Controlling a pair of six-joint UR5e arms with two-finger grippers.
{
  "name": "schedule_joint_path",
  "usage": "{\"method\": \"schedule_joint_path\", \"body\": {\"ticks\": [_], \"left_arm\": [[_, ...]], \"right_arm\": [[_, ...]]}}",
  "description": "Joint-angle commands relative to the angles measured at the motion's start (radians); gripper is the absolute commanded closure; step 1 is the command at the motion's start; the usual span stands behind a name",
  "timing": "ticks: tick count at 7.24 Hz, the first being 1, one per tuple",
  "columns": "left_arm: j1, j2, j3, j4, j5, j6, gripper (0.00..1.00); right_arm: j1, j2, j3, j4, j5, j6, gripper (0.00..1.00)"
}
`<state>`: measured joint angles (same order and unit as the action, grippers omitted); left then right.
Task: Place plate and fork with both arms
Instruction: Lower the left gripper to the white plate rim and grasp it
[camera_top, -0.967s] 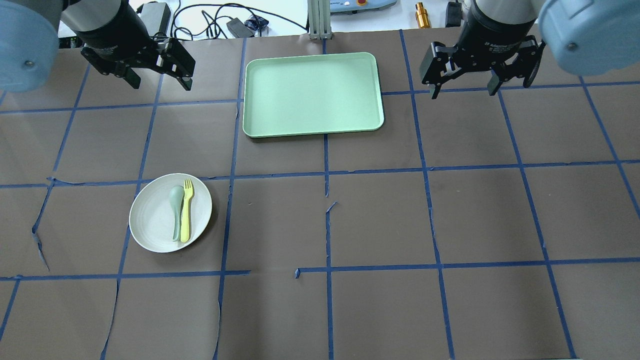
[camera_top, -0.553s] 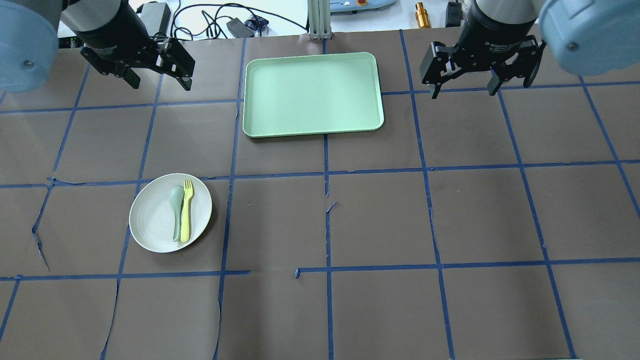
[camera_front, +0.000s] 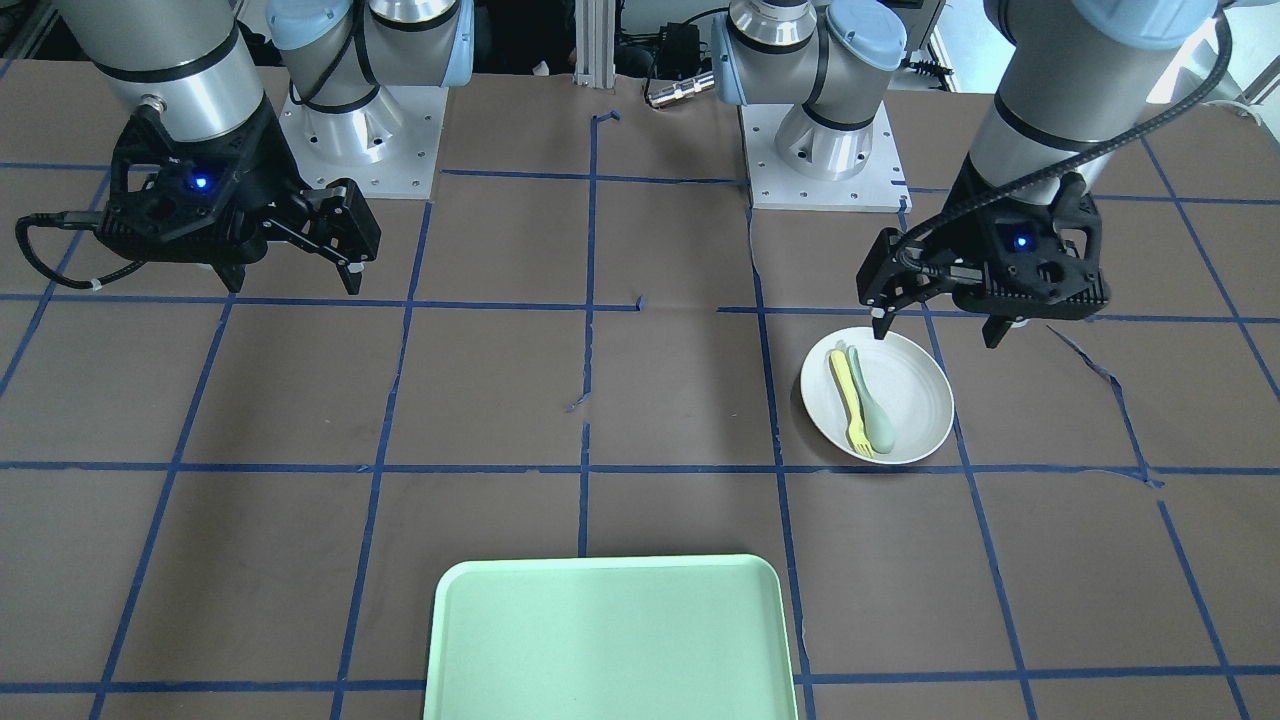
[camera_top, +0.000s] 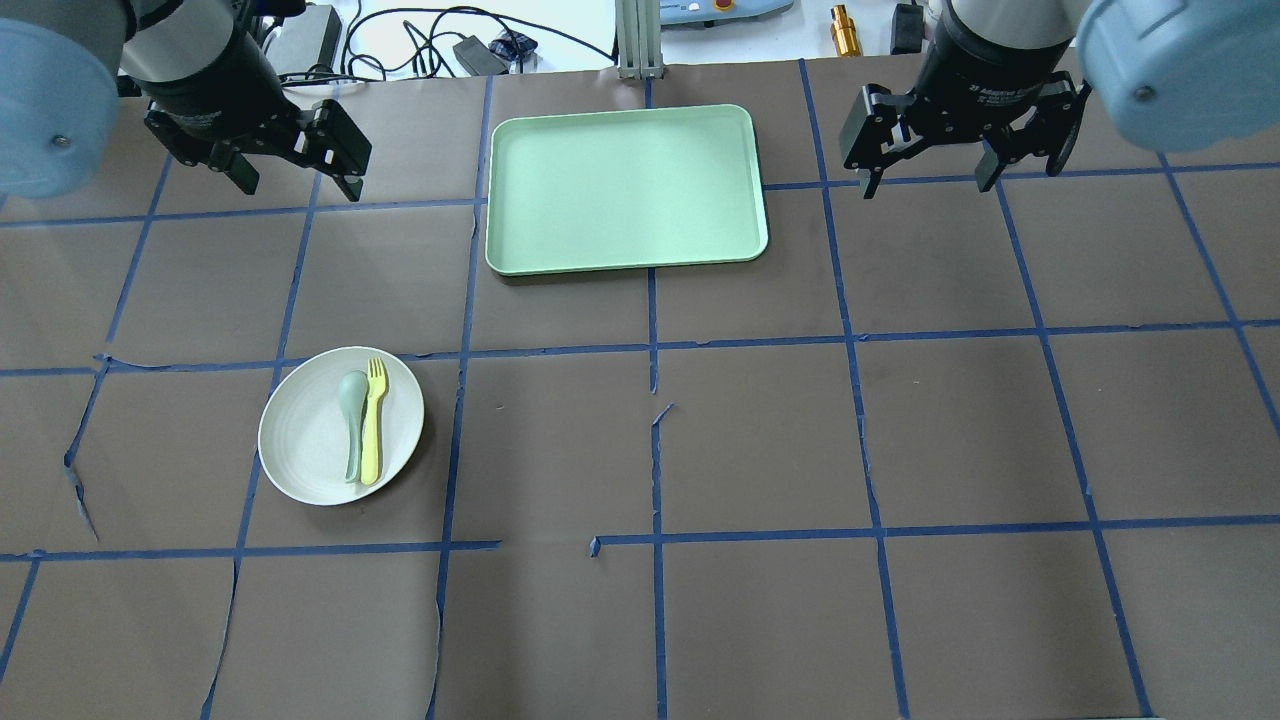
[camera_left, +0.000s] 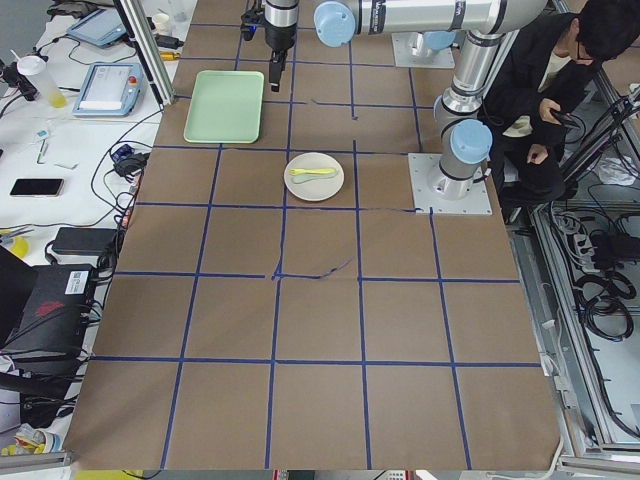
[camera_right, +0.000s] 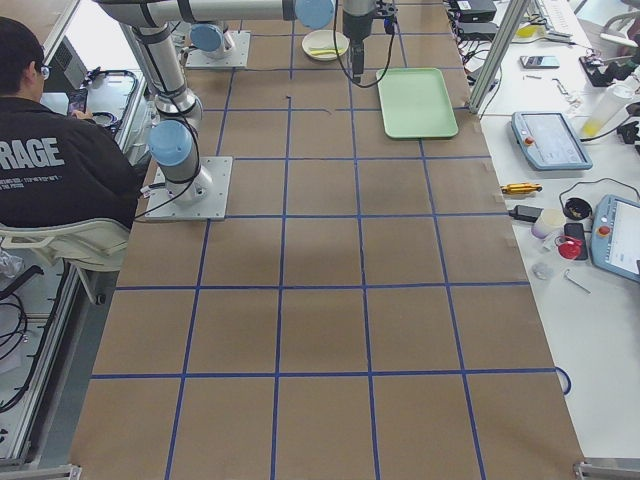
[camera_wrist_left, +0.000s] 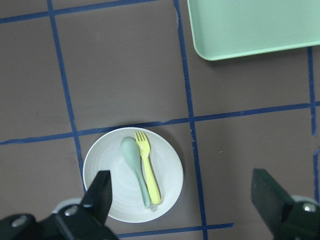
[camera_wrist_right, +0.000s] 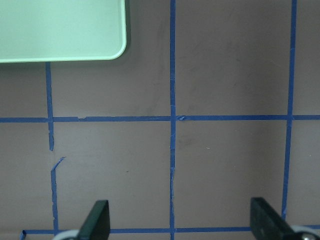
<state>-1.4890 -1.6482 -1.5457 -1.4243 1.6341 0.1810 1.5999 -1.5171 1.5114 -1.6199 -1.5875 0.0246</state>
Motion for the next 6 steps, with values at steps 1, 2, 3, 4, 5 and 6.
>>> {"method": "schedule_joint_path", "body": {"ticks": [1,2,3,4,5,6], "left_arm": [[0.106,-0.008,-0.062,-0.007,0.066,0.088,0.0],[0.165,-0.01,-0.107,0.004,0.061,0.163,0.0],[0.22,-0.012,-0.173,0.043,0.017,0.202,0.0],[0.267,-0.013,-0.263,0.117,0.003,0.236,0.04],[0.318,-0.016,-0.369,0.214,0.001,0.308,0.06],[0.381,-0.027,-0.487,0.367,-0.031,0.378,0.07]], "right_arm": [[0.0,0.0,0.001,0.002,0.0,0.0,0.0],[0.0,0.0,0.001,0.002,0.0,0.0,0.0],[0.0,-0.002,0.003,0.002,0.001,0.0,0.0],[0.0,0.0,0.003,0.003,0.0,0.0,0.0],[0.0,0.0,0.003,0.003,0.001,0.001,0.0],[0.002,0.0,0.003,0.003,0.001,0.0,0.0]]}}
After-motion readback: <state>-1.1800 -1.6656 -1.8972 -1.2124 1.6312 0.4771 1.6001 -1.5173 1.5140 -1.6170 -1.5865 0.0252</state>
